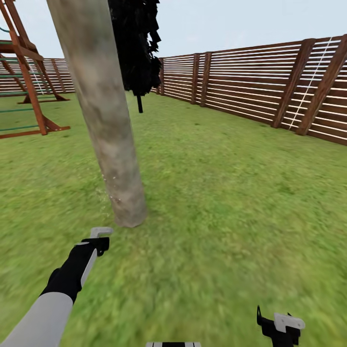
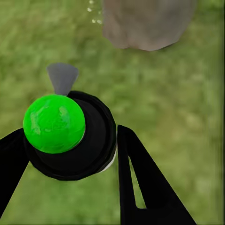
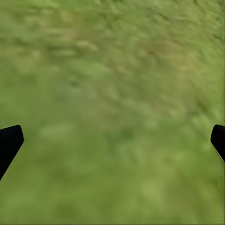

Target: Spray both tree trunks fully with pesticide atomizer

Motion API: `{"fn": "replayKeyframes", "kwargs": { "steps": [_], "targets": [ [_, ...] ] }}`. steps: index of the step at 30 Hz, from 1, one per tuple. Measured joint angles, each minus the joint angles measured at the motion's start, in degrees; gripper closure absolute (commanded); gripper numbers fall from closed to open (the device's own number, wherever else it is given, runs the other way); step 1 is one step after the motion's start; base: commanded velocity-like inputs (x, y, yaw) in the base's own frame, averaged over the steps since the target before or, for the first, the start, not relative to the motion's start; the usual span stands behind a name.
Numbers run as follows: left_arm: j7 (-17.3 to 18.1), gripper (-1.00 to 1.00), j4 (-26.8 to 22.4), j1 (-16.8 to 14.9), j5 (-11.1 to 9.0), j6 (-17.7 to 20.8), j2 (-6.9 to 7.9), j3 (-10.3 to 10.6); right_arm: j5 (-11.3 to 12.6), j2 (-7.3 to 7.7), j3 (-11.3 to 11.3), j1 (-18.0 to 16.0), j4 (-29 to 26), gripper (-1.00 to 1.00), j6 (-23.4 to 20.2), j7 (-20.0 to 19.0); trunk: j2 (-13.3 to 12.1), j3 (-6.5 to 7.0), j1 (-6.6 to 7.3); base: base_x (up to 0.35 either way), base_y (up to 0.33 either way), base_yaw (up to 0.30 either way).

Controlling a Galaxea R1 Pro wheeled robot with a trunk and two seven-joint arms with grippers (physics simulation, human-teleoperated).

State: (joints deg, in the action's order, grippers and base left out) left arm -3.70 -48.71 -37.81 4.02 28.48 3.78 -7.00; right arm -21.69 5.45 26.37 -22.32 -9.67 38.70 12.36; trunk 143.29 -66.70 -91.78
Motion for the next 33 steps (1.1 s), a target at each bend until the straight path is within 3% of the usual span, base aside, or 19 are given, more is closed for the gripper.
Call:
{"fn": "replayKeyframes", "kwargs": {
  "steps": [3, 6, 12, 15, 17, 20, 21, 22, 23, 24, 27, 29, 30, 33],
  "targets": [
    [0.0, 1.0, 3.23, -0.04, 0.08, -0.33, 0.05, -0.23, -0.02, -0.06, 0.0, -0.02, 0.0, -1.0, 0.0, 0.0, 0.0, 0.0, 0.0, 0.28, -0.162, 0.178],
    [-0.15, 1.0, 4.09, -0.07, 0.03, -4.07, 0.01, -0.29, -0.02, -0.09, 0.0, 0.0, 0.0, -1.0, 0.01, 0.01, 0.0, 0.0, 0.0, 0.28, -0.161, 0.267],
    [-0.26, 1.0, 5.38, -0.06, -0.09, -4.66, -0.19, -0.22, -0.01, -0.09, 0.0, 0.0, 0.0, -1.0, -0.01, -0.05, 0.0, 0.0, 0.0, 0.119, -0.219, 0.139],
    [-0.24, 1.0, 5.54, 0.07, -0.06, -4.81, -2.61, 0.06, -0.02, -0.08, 0.0, -0.03, 0.0, -1.0, 0.01, -0.05, 0.0, 0.0, 0.0, 0.003, -0.071, 0.004],
    [-0.16, 1.0, 5.56, 0.12, 0.37, -4.88, -3.19, 0.19, -0.02, -0.06, 0.0, -0.01, 0.0, -1.0, 0.0, -0.05, 0.0, 0.0, 0.0, 0.0, -0.009, 0.001],
    [-0.07, 1.0, 5.5, 0.1, 0.65, -4.7, -1.95, -0.2, -0.02, -0.03, 0.0, 0.0, 0.0, -1.0, 0.0, -0.05, 0.0, 0.0, 0.0, 0.0, -0.002, 0.0],
    [0.38, 1.0, 5.48, 0.07, 0.51, -4.52, 0.08, -0.47, -0.02, -0.04, 0.0, 0.0, 0.0, -1.0, -0.01, -0.05, 0.0, 0.0, 0.0, 0.0, 0.0, 0.0],
    [0.75, 1.0, 5.47, 0.06, 0.32, -4.44, 1.19, -0.36, -0.02, -0.05, -0.01, 0.0, 0.0, -1.0, -0.02, -0.05, 0.0, 0.0, 0.0, 0.0, 0.0, 0.0],
    [1.03, 1.0, 5.49, 0.08, 0.14, -4.48, 1.38, -0.18, -0.02, -0.05, 0.0, 0.0, 0.0, -1.0, -0.02, -0.05, 0.0, 0.0, 0.0, 0.0, 0.0, 0.0],
    [1.21, 1.0, 5.53, 0.1, -0.04, -4.49, 0.89, 0.19, -0.02, -0.07, 0.0, 0.0, 0.0, -1.0, 0.02, -0.05, 0.0, 0.0, 0.0, 0.0, 0.0, 0.0],
    [1.27, 1.0, 5.51, 0.12, -0.03, -4.61, -4.08, 2.71, -0.01, -0.04, 0.02, 0.0, 0.0, -1.0, 0.04, -0.05, 0.0, 0.0, 0.0, 0.0, 0.0, 0.0],
    [1.29, 1.0, 5.47, 0.09, 0.2, -4.46, -4.34, 2.93, -0.02, -0.01, 0.0, 0.0, 0.0, -1.0, 0.01, -0.05, 0.0, 0.0, 0.0, 0.0, 0.0, 0.0],
    [1.28, 1.0, 5.45, 0.09, 0.33, -4.38, -4.15, 2.8, -0.02, -0.01, 0.0, 0.0, 0.0, -1.0, 0.0, -0.05, 0.0, 0.0, 0.0, 0.0, 0.0, 0.0],
    [0.81, 1.0, 5.44, 0.1, 0.55, -4.45, -0.48, 2.55, -0.02, -0.02, -0.01, 0.0, 0.0, -1.0, 0.02, -0.05, 0.0, 0.0, 0.0, 0.0, 0.0, 0.0]
  ]
}}
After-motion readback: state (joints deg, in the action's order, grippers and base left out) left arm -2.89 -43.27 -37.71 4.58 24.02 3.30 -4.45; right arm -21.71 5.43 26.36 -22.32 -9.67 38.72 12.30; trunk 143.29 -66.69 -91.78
